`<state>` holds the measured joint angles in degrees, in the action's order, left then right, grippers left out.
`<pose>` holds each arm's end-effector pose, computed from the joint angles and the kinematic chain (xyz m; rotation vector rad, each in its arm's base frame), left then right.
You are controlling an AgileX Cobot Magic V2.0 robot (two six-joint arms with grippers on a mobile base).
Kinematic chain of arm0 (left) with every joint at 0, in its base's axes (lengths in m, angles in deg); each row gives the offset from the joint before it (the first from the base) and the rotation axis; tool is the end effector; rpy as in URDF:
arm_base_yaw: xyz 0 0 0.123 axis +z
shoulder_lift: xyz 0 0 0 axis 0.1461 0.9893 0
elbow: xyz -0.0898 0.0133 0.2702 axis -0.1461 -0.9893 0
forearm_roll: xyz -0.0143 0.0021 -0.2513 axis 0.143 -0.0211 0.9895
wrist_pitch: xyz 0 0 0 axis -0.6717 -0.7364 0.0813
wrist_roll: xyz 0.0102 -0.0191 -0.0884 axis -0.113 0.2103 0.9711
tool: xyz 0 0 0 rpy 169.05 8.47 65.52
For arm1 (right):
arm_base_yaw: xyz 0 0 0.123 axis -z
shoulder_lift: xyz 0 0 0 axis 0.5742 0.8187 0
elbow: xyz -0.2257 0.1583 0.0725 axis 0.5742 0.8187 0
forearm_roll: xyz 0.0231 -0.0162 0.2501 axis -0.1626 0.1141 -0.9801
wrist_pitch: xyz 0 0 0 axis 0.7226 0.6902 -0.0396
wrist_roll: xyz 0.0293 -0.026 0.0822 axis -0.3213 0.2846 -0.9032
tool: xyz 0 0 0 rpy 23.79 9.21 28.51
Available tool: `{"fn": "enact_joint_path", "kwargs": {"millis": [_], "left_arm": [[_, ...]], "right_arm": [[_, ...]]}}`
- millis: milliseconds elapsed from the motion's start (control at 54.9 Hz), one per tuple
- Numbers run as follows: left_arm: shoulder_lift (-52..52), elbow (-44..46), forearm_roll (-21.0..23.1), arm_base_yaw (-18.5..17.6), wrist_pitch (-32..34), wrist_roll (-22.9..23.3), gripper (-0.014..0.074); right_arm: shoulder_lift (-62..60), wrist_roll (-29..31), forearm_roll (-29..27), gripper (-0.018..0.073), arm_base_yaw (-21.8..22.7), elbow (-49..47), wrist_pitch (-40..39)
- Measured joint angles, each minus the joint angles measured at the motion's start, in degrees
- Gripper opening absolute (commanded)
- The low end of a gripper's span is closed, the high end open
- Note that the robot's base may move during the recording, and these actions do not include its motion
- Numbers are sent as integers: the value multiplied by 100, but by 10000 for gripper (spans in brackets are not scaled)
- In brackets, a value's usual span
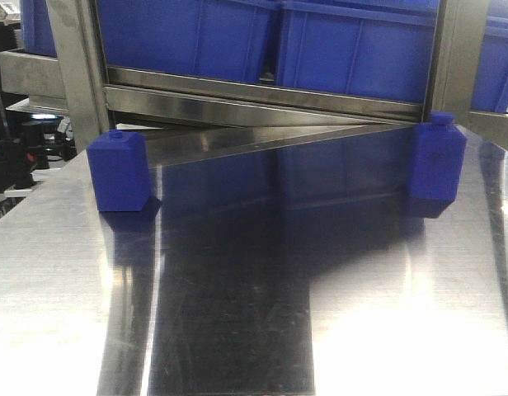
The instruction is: Pick and sort blue part to right shelf
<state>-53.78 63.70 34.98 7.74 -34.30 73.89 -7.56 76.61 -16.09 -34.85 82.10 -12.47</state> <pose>0.0487 -0.0008 0.3200 -0.0248 1.4875 -0.0508 0.0567 0.0000 0.2018 0.0191 1.5290 0.0182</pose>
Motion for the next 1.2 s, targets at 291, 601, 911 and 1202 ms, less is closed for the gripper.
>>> {"fn": "enact_joint_path", "kwargs": {"millis": [291,601,911,1202], "left_arm": [[2058,1706,551,0,-1705,0,412],[4200,2734,1904,0,-2819,-1126,538],[6451,4321,2835,-335,-3467,-1813,537],[8169,6026,1712,-1459,-3864,-1147,536]], "right_arm": [[0,0,0,68,0,0,0],[0,0,0,68,0,0,0],[0,0,0,68,0,0,0],[0,0,0,68,0,0,0]]}}
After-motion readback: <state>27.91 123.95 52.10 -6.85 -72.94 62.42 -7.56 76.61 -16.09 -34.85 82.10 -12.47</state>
